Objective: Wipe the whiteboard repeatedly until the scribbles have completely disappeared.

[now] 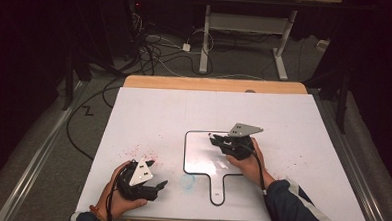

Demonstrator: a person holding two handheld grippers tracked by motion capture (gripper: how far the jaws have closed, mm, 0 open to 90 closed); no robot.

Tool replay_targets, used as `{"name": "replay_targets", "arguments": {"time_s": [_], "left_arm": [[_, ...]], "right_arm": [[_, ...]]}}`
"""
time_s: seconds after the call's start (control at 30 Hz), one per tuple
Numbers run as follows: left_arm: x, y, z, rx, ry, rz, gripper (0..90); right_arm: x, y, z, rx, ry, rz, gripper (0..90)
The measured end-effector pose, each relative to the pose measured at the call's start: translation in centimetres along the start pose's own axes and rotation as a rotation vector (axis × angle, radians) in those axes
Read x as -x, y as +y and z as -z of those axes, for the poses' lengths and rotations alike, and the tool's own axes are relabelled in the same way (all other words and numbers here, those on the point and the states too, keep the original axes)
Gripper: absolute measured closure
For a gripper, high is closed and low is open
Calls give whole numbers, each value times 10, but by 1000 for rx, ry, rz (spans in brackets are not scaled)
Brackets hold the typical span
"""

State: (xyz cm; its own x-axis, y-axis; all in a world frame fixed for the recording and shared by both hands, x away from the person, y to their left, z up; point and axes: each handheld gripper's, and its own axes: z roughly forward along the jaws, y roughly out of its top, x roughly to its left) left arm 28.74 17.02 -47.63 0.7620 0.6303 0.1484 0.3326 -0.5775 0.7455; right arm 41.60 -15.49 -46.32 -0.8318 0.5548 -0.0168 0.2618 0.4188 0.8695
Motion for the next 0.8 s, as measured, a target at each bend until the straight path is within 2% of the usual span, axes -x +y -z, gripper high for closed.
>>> {"name": "replay_targets", "arguments": {"time_s": [0.1,0.27,0.37,0.53,0.8], "left_arm": [[0,0,0,-2,0,-3,222],[0,0,1,0,1,0,222],[0,0,1,1,0,-2,222],[1,0,0,0,1,-2,222],[0,0,1,-1,3,-2,222]], "right_arm": [[-4,0,-2,-3,3,18,815],[11,-4,6,-7,-51,-19,815],[16,-6,9,-19,-75,-14,815],[23,-7,9,-21,-101,-15,815],[33,-8,12,-13,-140,-60,815]]}}
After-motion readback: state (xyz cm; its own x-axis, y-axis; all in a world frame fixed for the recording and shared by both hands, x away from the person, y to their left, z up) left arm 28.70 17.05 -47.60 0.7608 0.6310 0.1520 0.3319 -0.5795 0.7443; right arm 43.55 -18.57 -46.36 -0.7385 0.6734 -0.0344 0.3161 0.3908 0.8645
